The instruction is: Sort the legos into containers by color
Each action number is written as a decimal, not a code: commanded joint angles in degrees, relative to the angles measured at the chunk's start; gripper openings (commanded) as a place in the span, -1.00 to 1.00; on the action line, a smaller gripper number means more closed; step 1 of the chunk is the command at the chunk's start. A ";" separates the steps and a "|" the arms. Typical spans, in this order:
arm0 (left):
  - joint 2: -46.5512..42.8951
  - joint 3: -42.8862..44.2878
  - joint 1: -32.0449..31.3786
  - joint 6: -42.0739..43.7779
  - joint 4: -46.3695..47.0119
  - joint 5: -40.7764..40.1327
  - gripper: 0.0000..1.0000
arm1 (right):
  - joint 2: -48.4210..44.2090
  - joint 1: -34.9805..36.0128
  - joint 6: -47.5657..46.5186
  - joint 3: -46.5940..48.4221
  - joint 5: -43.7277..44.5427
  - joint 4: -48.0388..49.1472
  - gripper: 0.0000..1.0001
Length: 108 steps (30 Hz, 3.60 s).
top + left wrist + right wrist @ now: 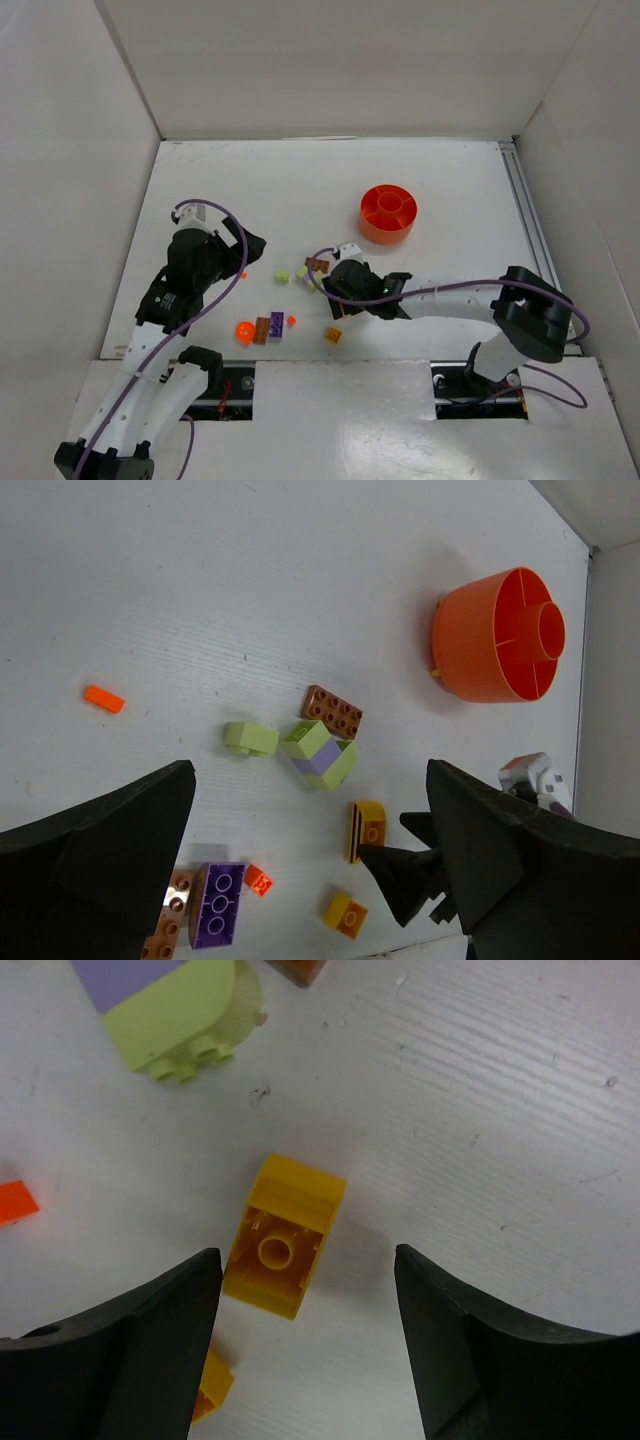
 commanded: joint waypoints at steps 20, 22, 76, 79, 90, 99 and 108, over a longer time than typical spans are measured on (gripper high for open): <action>0.27 -0.52 -0.27 0.28 3.20 2.68 1.00 | -3.62 0.25 -5.91 3.73 3.95 4.76 -0.60; 0.80 -1.04 -0.27 0.81 5.12 3.55 1.00 | -6.69 -1.94 -13.53 4.43 3.95 5.65 -0.62; 29.10 5.28 -9.24 7.14 16.91 4.10 1.00 | 15.61 -46.95 -66.13 25.18 -64.51 20.51 0.11; 29.11 6.34 -10.98 7.14 15.50 2.52 1.00 | 15.61 -46.95 -66.13 24.65 -64.51 20.51 0.15; 31.30 8.01 -28.46 8.28 10.76 -0.56 1.00 | 5.35 -46.95 -57.89 21.76 -51.26 20.51 0.44; 33.67 2.56 -44.03 0.55 11.98 -3.12 1.00 | -18.18 -50.81 -42.41 7.72 -39.38 18.93 0.99; 43.51 5.63 -55.38 -3.76 7.33 -11.99 0.80 | -34.30 -50.81 -42.48 1.19 -29.36 3.92 0.99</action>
